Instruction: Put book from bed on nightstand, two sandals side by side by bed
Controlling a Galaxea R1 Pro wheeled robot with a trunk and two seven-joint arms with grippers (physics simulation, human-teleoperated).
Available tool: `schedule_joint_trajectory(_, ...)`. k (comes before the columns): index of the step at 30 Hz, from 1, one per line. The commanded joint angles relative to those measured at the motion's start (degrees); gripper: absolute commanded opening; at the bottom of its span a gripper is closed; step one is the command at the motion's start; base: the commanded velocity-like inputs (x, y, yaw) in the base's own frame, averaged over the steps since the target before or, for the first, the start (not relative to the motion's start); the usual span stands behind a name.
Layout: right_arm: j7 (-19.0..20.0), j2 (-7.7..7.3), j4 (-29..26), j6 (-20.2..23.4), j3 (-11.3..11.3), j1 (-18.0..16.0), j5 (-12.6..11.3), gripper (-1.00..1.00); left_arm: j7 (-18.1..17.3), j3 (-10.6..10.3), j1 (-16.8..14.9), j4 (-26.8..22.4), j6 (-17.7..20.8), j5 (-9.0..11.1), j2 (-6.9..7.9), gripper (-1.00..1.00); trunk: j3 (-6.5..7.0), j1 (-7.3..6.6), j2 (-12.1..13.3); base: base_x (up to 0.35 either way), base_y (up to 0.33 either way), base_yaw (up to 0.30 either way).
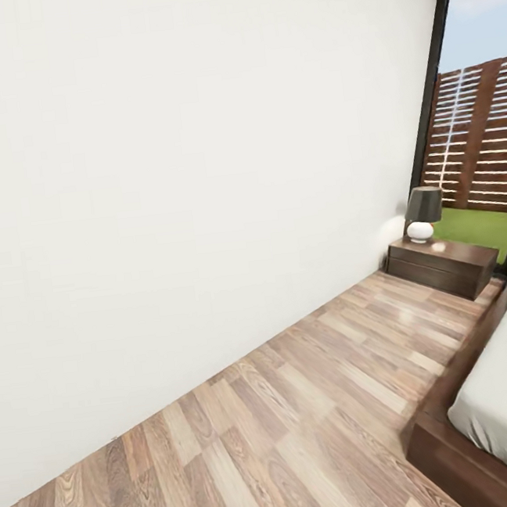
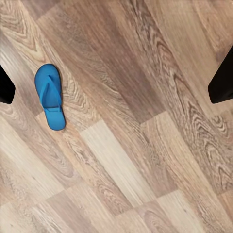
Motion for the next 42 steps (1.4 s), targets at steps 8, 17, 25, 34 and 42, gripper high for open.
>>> schedule_joint_trajectory(8, 0.1, 0.06, -0.1, -0.1, 0.0, 0.0, 0.0, 1.0, 0.0, 0.0, 0.0, 0.0, -0.2, 0.2, -0.01, 1.0, -0.04, 0.02, 0.0, 0.06, 0.061, 0.0)
schedule_joint_trajectory(17, 0.1, 0.07, -0.1, -0.1, 0.0, 0.0, 0.0, 1.0, 0.0, 0.0, 0.0, 0.0, -0.2, 0.2, -0.01, 1.0, -0.04, 0.02, 0.0, 0.143, 0.217, 0.0)
schedule_joint_trajectory(25, 0.0, 0.07, -0.1, -0.1, 0.0, 0.0, 0.0, 1.0, 0.0, 0.0, 0.0, 0.0, -0.2, 0.2, -0.01, 1.0, -0.04, 0.02, 0.0, 0.059, 0.069, 0.0)
schedule_joint_trajectory(34, 0.1, 0.07, -0.1, -0.1, 0.0, 0.0, 0.0, 1.0, 0.0, 0.0, 0.0, 0.0, -0.2, 0.3, -0.01, 1.0, -0.04, 0.02, 0.0, 0.19, 0.18, 0.0)
schedule_joint_trajectory(42, 0.1, 0.04, -0.1, -0.1, 0.0, 0.0, 0.0, 1.0, 0.0, 0.0, 0.0, 0.0, -0.2, 0.2, -0.01, 1.0, -0.04, 0.02, 0.0, 0.034, 0.034, 0.0)
